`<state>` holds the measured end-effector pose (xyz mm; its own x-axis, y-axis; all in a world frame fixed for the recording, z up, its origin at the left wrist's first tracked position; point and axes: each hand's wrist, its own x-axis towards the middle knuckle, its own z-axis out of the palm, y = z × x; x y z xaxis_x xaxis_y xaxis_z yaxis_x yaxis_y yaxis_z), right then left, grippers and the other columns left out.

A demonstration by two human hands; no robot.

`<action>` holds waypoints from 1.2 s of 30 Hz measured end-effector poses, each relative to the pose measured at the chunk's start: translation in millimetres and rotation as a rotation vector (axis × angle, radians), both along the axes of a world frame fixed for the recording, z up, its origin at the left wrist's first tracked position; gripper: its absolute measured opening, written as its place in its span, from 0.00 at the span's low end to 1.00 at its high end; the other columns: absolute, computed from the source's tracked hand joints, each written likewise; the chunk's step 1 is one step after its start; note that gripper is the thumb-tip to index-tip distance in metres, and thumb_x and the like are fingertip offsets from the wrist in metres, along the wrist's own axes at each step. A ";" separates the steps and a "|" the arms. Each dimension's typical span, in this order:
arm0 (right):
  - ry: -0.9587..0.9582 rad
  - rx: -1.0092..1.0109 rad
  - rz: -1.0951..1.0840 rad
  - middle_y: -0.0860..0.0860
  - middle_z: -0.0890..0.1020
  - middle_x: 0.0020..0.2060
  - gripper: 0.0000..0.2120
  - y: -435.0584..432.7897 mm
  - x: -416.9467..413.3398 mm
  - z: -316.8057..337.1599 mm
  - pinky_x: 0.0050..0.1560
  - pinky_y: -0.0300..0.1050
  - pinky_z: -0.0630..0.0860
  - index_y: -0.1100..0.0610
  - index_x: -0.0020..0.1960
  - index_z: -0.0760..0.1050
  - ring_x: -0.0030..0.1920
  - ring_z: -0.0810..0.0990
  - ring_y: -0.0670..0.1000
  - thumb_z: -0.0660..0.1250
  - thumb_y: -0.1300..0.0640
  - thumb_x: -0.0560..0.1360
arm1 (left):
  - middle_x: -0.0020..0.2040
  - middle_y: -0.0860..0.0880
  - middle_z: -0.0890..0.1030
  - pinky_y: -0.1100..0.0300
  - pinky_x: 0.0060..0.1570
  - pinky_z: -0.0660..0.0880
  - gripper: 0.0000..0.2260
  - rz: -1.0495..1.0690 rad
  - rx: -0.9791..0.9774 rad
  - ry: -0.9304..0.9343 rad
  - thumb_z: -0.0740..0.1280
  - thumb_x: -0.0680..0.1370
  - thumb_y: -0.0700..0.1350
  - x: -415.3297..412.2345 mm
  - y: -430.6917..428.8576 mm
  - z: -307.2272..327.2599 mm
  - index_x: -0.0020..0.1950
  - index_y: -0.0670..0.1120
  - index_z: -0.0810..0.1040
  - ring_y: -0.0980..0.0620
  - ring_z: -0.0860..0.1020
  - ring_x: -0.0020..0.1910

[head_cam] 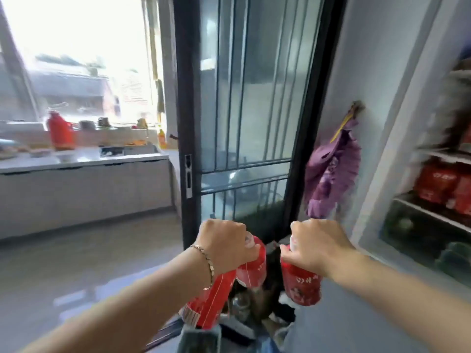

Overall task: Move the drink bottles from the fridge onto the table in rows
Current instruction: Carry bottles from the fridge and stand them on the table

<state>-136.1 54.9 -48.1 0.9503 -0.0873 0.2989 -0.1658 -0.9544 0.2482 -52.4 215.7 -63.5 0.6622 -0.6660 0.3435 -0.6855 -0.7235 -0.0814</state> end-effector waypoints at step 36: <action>0.527 0.024 1.712 0.46 0.76 0.34 0.19 1154.8 -201.2 -130.7 0.35 0.41 0.70 0.52 0.42 0.68 0.40 0.80 0.51 0.61 0.35 0.71 | 0.38 0.52 0.79 0.58 0.38 0.66 0.20 1.924 -0.203 0.288 0.54 0.71 0.68 -497.4 1019.8 -133.5 0.36 0.52 0.67 0.49 0.79 0.41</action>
<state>-337.3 1209.7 -178.9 -0.0358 0.9991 -0.0215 0.9968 0.0342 -0.0727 -549.7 1235.5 -196.9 0.3808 0.9215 0.0763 0.9224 -0.3843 0.0374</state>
